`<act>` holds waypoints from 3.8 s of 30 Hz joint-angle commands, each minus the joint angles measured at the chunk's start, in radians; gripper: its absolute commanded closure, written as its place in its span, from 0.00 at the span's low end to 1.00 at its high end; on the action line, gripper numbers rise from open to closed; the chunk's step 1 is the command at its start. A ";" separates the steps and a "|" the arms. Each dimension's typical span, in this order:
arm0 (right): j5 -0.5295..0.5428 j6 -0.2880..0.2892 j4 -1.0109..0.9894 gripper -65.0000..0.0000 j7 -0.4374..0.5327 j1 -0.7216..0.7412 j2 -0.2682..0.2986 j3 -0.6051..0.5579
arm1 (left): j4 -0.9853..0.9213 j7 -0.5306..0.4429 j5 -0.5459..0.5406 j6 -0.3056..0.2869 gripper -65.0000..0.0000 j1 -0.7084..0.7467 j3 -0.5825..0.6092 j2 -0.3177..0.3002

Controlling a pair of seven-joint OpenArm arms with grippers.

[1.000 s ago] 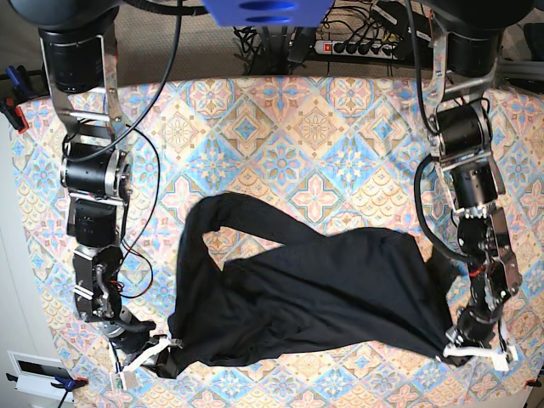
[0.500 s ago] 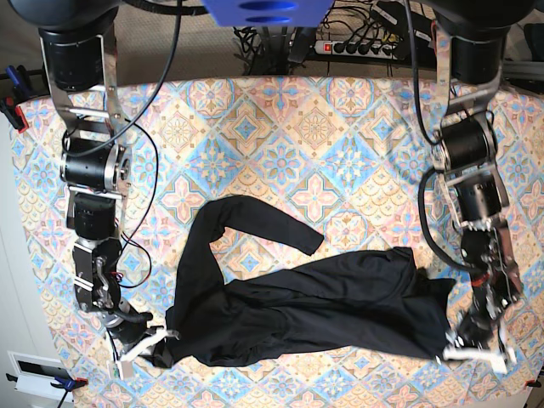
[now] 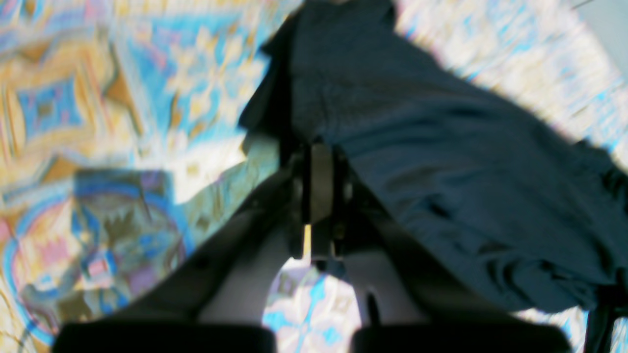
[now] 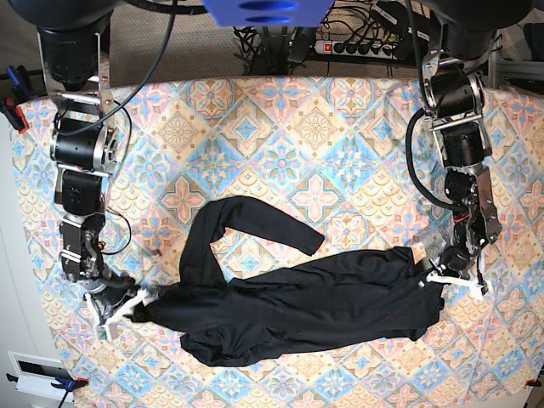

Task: Layout the t-shirt on the table in an organized manner, then fold the t-shirt properly
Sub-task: 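Pull the shirt edges with both grippers away from the robot, then release the shirt and move the left gripper over the sleeve, then lower the left gripper onto the sleeve cuff and grasp it, then drag the sleeve with the left gripper toward the robot base, stretching it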

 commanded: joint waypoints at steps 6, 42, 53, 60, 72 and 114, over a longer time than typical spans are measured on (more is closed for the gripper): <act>-0.030 0.009 0.025 0.98 0.026 0.003 -0.002 0.012 | 0.018 -0.019 -0.009 -0.007 0.97 0.006 0.003 -0.030; -0.029 0.007 0.760 0.68 -0.067 -0.562 0.027 0.405 | 0.354 0.290 0.232 -0.167 0.54 -0.120 0.899 0.212; -0.029 0.007 0.757 0.68 -0.067 -0.566 0.027 0.402 | 0.423 0.389 0.311 -0.378 0.53 -0.114 1.000 0.045; -0.029 0.007 0.754 0.68 -0.067 -0.566 0.027 0.402 | 0.423 0.379 0.309 -0.386 0.53 -0.114 1.112 -0.007; -0.029 0.007 0.754 0.68 -0.067 -0.566 0.027 0.402 | 0.415 0.323 0.490 -0.386 0.53 -0.171 1.360 -0.005; -0.029 0.007 0.751 0.68 -0.067 -0.566 0.027 0.400 | 0.271 0.139 0.806 -0.375 1.00 -0.167 1.597 -0.024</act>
